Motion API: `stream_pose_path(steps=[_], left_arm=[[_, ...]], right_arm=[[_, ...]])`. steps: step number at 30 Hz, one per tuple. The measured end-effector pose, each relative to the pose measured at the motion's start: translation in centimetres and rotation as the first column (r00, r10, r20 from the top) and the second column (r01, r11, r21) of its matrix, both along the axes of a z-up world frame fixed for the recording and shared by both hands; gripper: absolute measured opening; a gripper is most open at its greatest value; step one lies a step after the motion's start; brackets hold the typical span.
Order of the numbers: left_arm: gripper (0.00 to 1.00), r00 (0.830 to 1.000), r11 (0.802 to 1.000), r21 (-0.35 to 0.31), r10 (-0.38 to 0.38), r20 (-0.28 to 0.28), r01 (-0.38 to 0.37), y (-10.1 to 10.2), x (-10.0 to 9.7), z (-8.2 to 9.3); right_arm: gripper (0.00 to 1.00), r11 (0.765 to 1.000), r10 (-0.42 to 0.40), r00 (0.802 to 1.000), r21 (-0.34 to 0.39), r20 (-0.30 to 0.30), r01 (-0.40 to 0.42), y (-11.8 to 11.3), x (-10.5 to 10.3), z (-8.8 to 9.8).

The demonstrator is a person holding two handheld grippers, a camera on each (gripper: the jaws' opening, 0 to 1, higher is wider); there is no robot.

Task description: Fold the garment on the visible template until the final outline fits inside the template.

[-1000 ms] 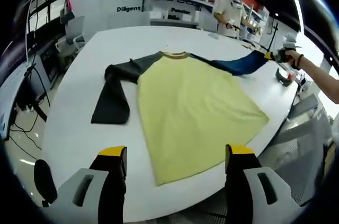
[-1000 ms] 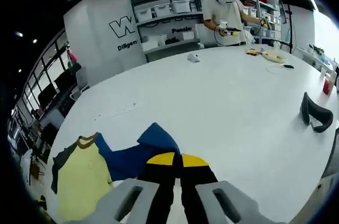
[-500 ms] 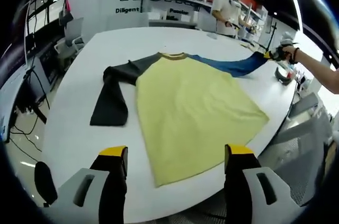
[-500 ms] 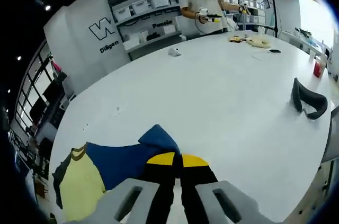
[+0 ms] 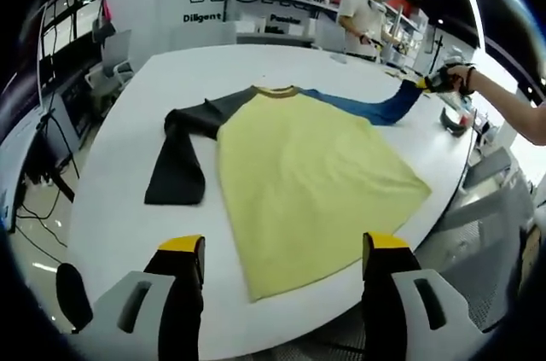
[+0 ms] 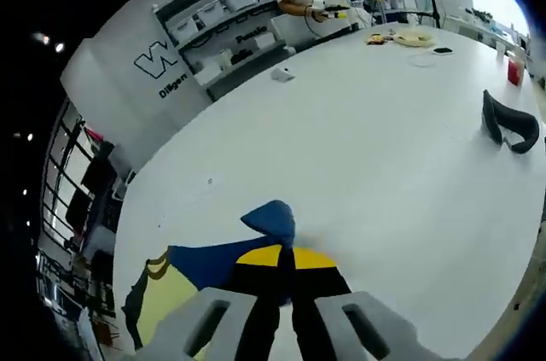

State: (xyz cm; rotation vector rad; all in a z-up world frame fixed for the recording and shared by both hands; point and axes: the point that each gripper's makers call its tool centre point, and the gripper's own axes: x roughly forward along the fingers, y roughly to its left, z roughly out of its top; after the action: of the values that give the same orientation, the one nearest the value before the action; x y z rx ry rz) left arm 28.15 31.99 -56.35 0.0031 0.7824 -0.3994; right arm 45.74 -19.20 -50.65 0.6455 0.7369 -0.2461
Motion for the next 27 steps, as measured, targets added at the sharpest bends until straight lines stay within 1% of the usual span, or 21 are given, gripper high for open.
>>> stream_pose_path(steps=[1,3,4,8,9,11,13,14,19,22,24,26,27], left_arm=[[0.75,1.000,1.000,0.000,0.002,0.000,-0.002,0.1,0.0,0.0],[0.75,1.000,1.000,-0.001,0.004,0.001,-0.004,0.2,0.0,0.0],[0.75,1.000,1.000,-0.003,0.007,0.004,-0.007,0.4,0.0,0.1],[0.75,1.000,1.000,-0.001,0.008,0.005,-0.008,0.6,0.0,0.2],[0.75,1.000,1.000,-0.002,0.009,0.005,-0.008,0.6,0.0,0.2],[0.75,1.000,1.000,-0.001,0.007,0.006,-0.007,0.6,0.1,0.2],[0.75,1.000,1.000,-0.002,0.004,0.009,-0.004,0.6,0.1,0.2],[0.74,1.000,1.000,-0.003,0.003,0.008,-0.003,0.5,0.1,0.2],[0.75,1.000,1.000,-0.001,-0.005,0.010,0.005,0.5,0.1,0.3],[0.75,1.000,1.000,-0.001,-0.008,0.012,0.008,0.6,0.0,0.4],[0.75,1.000,1.000,0.002,-0.007,0.012,0.007,0.7,0.0,0.5],[0.74,1.000,1.000,0.002,-0.008,0.013,0.008,0.7,-0.1,0.5],[0.74,1.000,1.000,0.001,-0.007,0.014,0.007,0.8,-0.1,0.6]], right_arm=[[0.00,1.000,-0.005,1.000,0.028,0.001,0.005,0.6,0.3,0.1],[0.00,0.999,0.005,1.000,0.032,0.001,-0.005,1.3,0.5,0.2],[0.00,0.999,0.020,1.000,0.046,-0.001,-0.019,1.7,1.3,0.2],[0.00,0.995,0.053,0.999,0.079,0.007,-0.053,4.0,2.5,0.6],[0.00,0.994,0.054,0.999,0.092,0.003,-0.054,3.6,3.9,0.5],[0.00,0.992,0.068,0.998,0.103,0.007,-0.068,4.1,4.9,0.6],[0.00,0.990,0.091,0.996,0.111,0.011,-0.092,5.3,5.7,0.7],[0.00,0.987,0.107,0.994,0.115,0.015,-0.108,6.1,6.2,0.8],[0.00,0.975,0.174,0.984,0.135,0.046,-0.179,10.5,7.0,1.9],[0.00,0.962,0.230,0.971,0.136,0.066,-0.237,13.4,7.8,2.6],[0.00,0.956,0.257,0.963,0.129,0.075,-0.265,15.1,7.9,2.9],[0.00,0.950,0.276,0.958,0.128,0.079,-0.285,16.7,8.4,2.9],[0.00,0.944,0.295,0.952,0.125,0.082,-0.304,18.0,8.2,2.9]])
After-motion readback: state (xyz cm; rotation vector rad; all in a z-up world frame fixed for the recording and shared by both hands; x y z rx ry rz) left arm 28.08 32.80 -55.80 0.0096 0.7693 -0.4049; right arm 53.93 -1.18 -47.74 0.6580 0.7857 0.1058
